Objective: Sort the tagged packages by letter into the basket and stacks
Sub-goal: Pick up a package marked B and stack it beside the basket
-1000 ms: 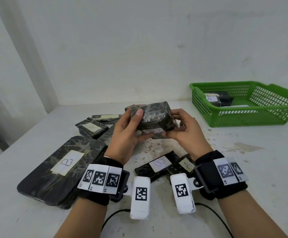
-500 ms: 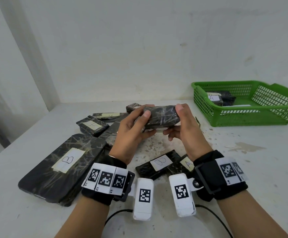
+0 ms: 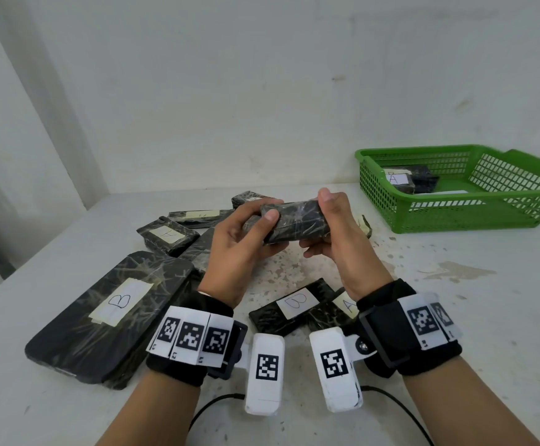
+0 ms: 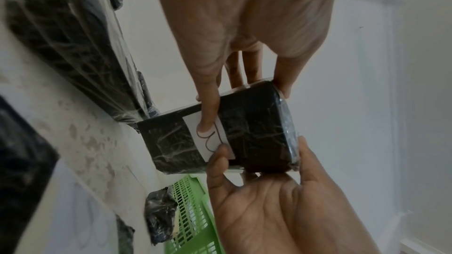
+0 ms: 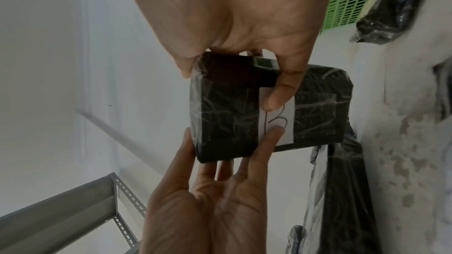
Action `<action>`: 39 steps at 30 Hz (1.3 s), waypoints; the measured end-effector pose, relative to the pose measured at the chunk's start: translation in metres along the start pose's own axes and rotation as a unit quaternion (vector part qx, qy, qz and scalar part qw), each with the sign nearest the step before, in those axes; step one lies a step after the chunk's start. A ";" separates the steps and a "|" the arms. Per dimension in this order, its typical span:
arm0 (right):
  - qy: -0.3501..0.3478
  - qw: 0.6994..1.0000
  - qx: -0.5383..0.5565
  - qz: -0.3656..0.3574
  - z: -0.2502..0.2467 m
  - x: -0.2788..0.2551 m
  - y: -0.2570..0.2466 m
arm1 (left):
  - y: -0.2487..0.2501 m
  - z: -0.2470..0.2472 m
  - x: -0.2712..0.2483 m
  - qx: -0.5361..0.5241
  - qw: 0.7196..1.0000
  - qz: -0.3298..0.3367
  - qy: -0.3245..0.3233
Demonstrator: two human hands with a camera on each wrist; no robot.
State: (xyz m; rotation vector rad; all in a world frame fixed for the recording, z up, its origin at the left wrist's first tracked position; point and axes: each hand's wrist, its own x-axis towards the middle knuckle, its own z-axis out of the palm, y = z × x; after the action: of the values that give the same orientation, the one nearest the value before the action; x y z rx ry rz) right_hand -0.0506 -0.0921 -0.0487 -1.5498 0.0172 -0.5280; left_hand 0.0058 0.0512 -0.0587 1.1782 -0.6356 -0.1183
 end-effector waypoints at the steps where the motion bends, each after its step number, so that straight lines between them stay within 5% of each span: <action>1: -0.007 1.000 0.006 0.007 0.000 0.000 0.001 | 0.000 0.000 0.000 0.000 1.000 0.001 0.003; 26: -0.048 0.998 -0.048 -0.012 0.001 -0.003 0.006 | 0.001 0.000 0.001 -0.025 0.999 -0.016 0.039; 34: 0.011 1.000 -0.018 0.017 -0.002 -0.002 0.004 | -0.004 -0.001 0.000 0.006 0.999 -0.023 -0.036; 39: -0.009 0.999 -0.027 0.015 -0.006 0.002 0.001 | -0.002 0.004 -0.001 -0.021 0.999 -0.017 0.030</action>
State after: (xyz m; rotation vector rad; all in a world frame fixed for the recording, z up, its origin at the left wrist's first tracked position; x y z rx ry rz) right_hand -0.0509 -0.0983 -0.0493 -1.6038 0.0399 -0.4937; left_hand 0.0034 0.0470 -0.0597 1.1478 -0.5581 -0.1230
